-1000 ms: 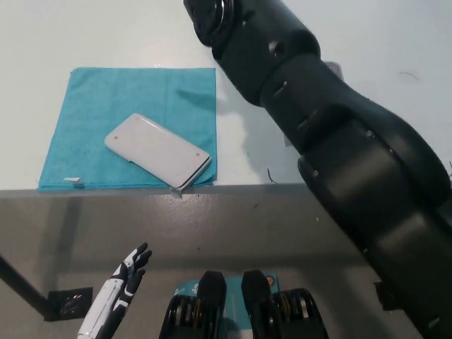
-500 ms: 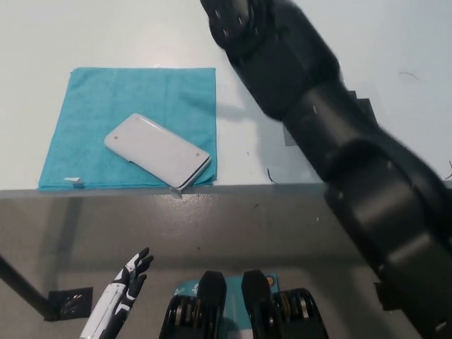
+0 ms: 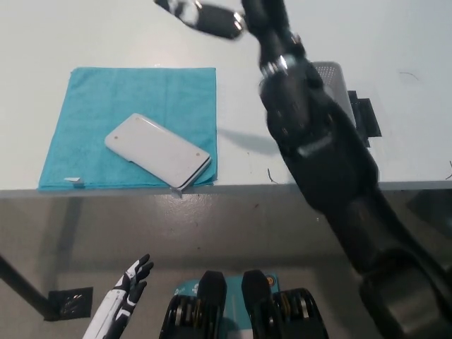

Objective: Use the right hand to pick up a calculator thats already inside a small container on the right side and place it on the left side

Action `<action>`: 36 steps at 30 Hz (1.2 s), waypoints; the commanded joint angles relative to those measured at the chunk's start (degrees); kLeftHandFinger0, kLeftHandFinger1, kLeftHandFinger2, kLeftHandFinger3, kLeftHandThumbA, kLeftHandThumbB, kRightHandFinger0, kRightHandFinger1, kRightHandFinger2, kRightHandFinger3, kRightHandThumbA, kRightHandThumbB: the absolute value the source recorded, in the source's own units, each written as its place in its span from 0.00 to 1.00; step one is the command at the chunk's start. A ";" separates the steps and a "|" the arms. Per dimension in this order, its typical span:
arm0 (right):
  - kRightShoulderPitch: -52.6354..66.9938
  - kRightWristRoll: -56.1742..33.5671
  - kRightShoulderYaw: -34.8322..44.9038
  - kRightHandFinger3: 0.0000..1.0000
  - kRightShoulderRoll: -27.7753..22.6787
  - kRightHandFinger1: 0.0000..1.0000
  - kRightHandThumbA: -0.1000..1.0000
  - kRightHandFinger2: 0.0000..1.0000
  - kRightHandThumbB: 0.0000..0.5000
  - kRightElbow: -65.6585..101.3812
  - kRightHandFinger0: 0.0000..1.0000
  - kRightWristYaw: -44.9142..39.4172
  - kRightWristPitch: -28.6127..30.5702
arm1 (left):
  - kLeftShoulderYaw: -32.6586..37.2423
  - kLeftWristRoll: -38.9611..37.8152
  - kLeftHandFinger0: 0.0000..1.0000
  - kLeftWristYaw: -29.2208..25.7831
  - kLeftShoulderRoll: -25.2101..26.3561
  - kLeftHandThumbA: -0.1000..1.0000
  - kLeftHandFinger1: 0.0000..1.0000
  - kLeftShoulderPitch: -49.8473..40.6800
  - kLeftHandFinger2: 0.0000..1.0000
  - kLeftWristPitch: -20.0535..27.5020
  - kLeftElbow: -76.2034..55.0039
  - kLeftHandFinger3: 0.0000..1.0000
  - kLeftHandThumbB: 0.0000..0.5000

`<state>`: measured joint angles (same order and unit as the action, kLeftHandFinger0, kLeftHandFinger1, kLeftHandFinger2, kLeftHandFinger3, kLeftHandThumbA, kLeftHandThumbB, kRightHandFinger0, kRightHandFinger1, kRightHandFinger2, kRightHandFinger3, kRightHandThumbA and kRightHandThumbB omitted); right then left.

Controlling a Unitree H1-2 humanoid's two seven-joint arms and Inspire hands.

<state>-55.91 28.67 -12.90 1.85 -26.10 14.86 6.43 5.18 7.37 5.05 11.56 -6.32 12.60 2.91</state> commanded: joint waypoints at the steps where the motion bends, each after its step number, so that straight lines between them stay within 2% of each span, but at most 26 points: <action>1: 10.31 0.86 5.21 1.00 -5.29 1.00 1.00 1.00 0.96 59.65 1.00 -9.00 -6.84 | 0.34 -0.30 1.00 0.52 0.46 1.00 1.00 -3.92 1.00 3.01 0.87 1.00 0.03; 3: 12.65 -2.20 5.55 1.00 -5.84 1.00 1.00 1.00 0.94 62.72 1.00 -8.56 -5.62 | 0.41 -0.32 1.00 0.38 0.43 1.00 1.00 -4.37 1.00 3.60 1.35 1.00 0.03; 5: 15.14 -8.40 5.50 1.00 -6.69 1.00 0.96 1.00 0.93 64.99 1.00 -8.20 -4.62 | 0.57 0.19 1.00 -0.01 0.40 1.00 1.00 -4.93 1.00 4.13 1.91 1.00 0.01; 7: 17.75 -7.75 5.25 1.00 -6.14 1.00 0.96 1.00 0.92 68.60 1.00 -8.24 -5.40 | 0.65 0.40 1.00 -0.24 0.33 1.00 1.00 -5.13 1.00 3.81 2.12 1.00 0.00; 9: 20.57 -6.67 5.07 1.00 -5.28 1.00 0.97 1.00 1.00 71.10 1.00 -8.06 -6.31 | 0.64 0.13 1.00 -0.30 0.29 1.00 1.00 -5.03 1.00 4.32 2.67 1.00 0.00; 11: 23.88 -7.42 4.72 1.00 -6.06 1.00 0.97 1.00 0.98 72.93 1.00 -8.07 -5.53 | 0.67 0.00 1.00 -0.19 0.35 1.00 1.00 -4.87 1.00 4.16 3.03 1.00 0.00; 13: 27.70 -6.55 4.38 1.00 -6.06 1.00 0.97 1.00 1.00 73.99 1.00 -7.31 -3.70 | 0.86 0.56 1.00 -0.39 0.30 1.00 1.00 -4.87 1.00 4.03 3.04 1.00 0.00; 16: 35.33 -7.54 2.82 1.00 -7.09 1.00 0.83 1.00 1.00 75.97 1.00 -6.93 -1.06 | 0.88 0.22 1.00 -0.22 0.33 1.00 1.00 -4.75 1.00 4.31 3.50 1.00 0.00; 17: 39.23 -7.50 1.89 1.00 -7.91 1.00 0.83 1.00 0.95 76.16 1.00 -6.59 1.28 | 0.90 0.25 1.00 -0.25 0.33 1.00 1.00 -4.83 1.00 4.43 3.63 1.00 0.00; 19: 43.65 -6.85 0.38 1.00 -7.58 1.00 0.85 1.00 0.92 76.59 1.00 -6.36 2.41 | 1.00 0.70 1.00 -0.43 0.45 1.00 1.00 -4.90 1.00 5.05 3.93 1.00 0.00; 23: 50.81 -7.18 -2.38 1.00 -7.67 1.00 0.86 1.00 0.93 76.36 1.00 -6.21 4.64 | 1.11 0.94 1.00 -0.56 0.24 1.00 1.00 -4.82 1.00 4.76 4.20 1.00 0.00; 27: 57.44 -6.22 -3.42 1.00 -8.82 1.00 0.94 1.00 0.83 72.15 1.00 -4.64 9.43 | 1.07 0.61 1.00 -0.38 0.23 1.00 1.00 -4.43 1.00 4.86 4.45 1.00 0.00; 28: 58.44 -5.76 -3.39 1.00 -9.08 1.00 0.95 1.00 0.76 70.83 1.00 -4.10 10.87 | 1.07 0.68 1.00 -0.31 0.33 1.00 1.00 -4.02 1.00 4.70 4.49 1.00 0.00; 29: 60.44 -4.48 -3.08 1.00 -9.66 1.00 0.97 1.00 0.71 67.28 1.00 -2.35 14.94 | 1.04 0.93 1.00 -0.38 0.47 1.00 1.00 -3.86 1.00 4.61 4.48 1.00 0.00; 30: 61.93 -4.18 -3.02 1.00 -9.68 1.00 0.97 1.00 0.71 64.62 1.00 -1.06 17.49 | 0.99 1.11 1.00 -0.53 0.47 1.00 1.00 -3.84 1.00 4.62 4.45 1.00 0.01; 31: 62.16 -4.17 -2.93 1.00 -9.60 1.00 0.96 1.00 0.71 63.77 1.00 -0.81 18.26 | 0.94 1.15 1.00 -0.62 0.42 1.00 1.00 -3.67 1.00 4.60 4.51 1.00 0.01; 32: 64.48 -3.31 -2.83 1.00 -9.15 1.00 1.00 1.00 0.75 61.92 1.00 -0.33 17.80 | 0.83 1.05 1.00 -0.73 0.32 1.00 1.00 -3.74 1.00 4.63 4.59 1.00 0.01; 34: 66.91 -2.08 -2.60 1.00 -8.67 1.00 1.00 1.00 0.71 58.01 1.00 1.20 20.15 | 0.87 1.09 1.00 -0.77 0.22 1.00 1.00 -3.82 1.00 4.65 4.71 1.00 0.00; 35: 67.36 -1.77 -3.34 1.00 -9.39 1.00 1.00 1.00 0.65 55.73 1.00 2.51 20.44 | 0.75 0.61 1.00 -0.67 0.05 1.00 1.00 -3.82 1.00 4.52 4.75 1.00 0.02; 36: 67.67 -1.48 -3.66 1.00 -9.77 1.00 1.00 1.00 0.66 53.60 1.00 3.56 20.50 | 0.68 0.32 1.00 -0.60 -0.03 1.00 1.00 -3.84 1.00 4.44 4.73 1.00 0.02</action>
<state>7.85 26.40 -15.13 -6.40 30.48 12.59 12.34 6.17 7.57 5.01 11.50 -9.49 12.81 8.50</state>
